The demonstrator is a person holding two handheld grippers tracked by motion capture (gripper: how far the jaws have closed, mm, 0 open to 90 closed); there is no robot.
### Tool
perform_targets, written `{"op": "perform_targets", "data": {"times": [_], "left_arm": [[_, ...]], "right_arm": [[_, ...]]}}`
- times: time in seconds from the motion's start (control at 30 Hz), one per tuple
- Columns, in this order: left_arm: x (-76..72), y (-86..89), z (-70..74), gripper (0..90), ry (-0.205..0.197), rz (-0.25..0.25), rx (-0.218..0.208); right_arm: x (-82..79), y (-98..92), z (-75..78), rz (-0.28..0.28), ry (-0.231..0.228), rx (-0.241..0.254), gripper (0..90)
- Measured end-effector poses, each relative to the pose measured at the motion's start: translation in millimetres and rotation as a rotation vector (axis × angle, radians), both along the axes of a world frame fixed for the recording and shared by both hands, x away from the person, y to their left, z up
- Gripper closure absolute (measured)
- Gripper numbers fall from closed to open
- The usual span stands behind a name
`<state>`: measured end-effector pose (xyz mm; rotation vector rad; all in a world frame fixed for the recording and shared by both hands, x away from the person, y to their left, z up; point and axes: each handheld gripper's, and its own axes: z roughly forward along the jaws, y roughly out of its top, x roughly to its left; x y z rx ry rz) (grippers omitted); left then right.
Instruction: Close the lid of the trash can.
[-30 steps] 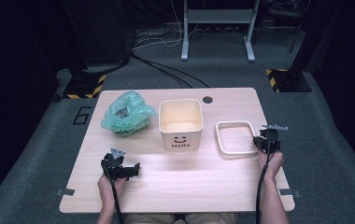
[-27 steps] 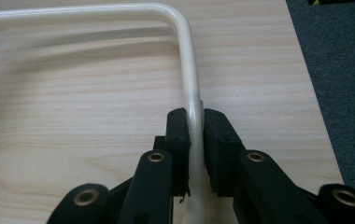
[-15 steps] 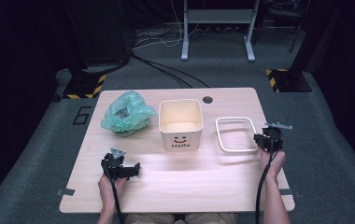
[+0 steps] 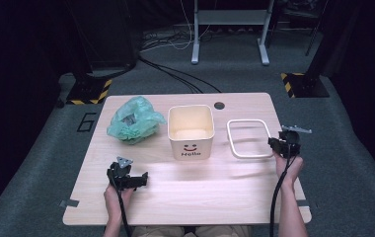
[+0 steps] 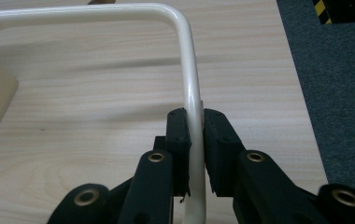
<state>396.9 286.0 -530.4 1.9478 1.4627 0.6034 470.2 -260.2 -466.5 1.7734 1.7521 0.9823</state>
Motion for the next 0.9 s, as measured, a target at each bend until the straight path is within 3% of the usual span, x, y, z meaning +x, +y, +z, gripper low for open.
{"op": "perform_targets", "data": {"times": [0.9], "left_arm": [[0.0,0.0,0.1,0.4,0.000,-0.001,0.001]], "right_arm": [[2.7,12.8,36.5,0.048,-0.043,-0.009,80.7]]}}
